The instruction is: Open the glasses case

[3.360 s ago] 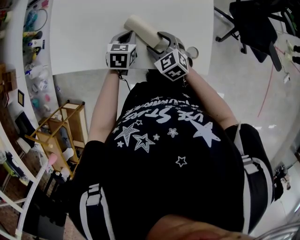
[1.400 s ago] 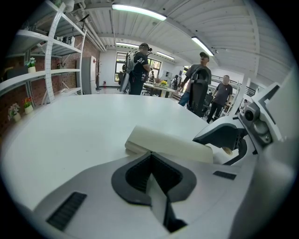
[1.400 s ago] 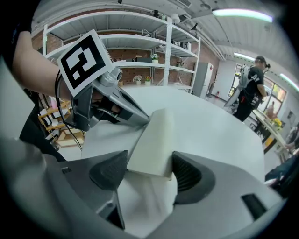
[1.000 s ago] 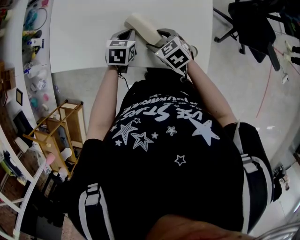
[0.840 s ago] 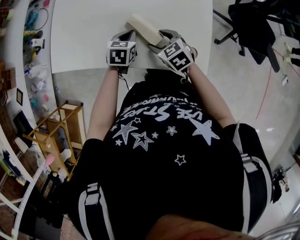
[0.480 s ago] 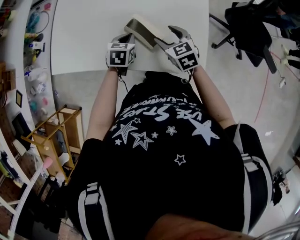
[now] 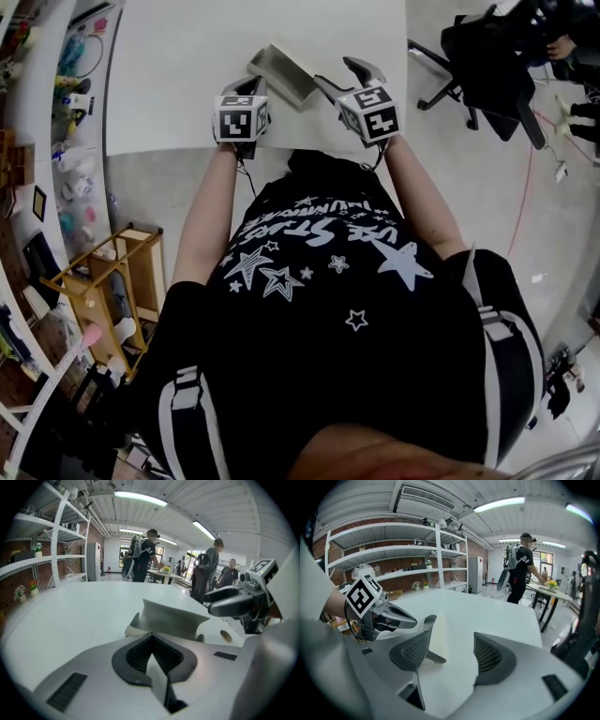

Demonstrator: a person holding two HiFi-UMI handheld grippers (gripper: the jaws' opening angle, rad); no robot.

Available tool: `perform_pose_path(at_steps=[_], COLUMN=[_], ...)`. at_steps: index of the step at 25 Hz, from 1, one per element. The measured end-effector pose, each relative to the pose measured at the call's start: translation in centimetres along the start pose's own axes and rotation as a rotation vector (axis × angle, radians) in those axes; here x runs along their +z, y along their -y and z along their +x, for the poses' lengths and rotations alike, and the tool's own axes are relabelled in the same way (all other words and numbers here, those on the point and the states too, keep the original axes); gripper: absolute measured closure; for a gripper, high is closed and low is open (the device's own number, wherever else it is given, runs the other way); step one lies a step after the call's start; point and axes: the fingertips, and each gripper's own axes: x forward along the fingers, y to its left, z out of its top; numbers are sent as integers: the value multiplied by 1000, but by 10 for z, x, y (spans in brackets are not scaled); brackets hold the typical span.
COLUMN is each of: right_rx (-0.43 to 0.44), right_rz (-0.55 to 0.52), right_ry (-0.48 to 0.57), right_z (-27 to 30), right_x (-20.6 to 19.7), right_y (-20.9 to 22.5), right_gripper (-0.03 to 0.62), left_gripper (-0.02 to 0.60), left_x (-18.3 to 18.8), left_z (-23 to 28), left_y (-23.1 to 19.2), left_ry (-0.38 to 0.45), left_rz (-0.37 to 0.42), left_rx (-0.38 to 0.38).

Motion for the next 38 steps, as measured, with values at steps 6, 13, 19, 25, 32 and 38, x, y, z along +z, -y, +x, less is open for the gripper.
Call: perform_pose_path(at_steps=[6, 13, 19, 25, 32, 38], right_rx=[31, 39, 23, 79, 157, 203], right_rz=[64, 118, 58, 11, -8, -49], right_ry=[59, 83, 76, 114, 158, 182], right_z=[-35, -73, -87, -105, -154, -208], right_x=[2, -11, -24, -25, -38, -60], right_y=[-8, -17, -13, -10, 11, 18], right_gripper=[292, 358, 460, 533, 548, 559], left_gripper=[569, 569, 569, 569, 569, 569], left_x=[27, 7, -4, -1, -2, -8], left_z=[-43, -80, -105, -120, -129, -142], left_y=[28, 63, 87, 119, 185, 248], left_ry=[168, 228, 262, 311, 356, 394], left_rz=[-68, -126, -163, -183, -196, -194], left_rx=[-24, -44, -8, 58, 113, 140])
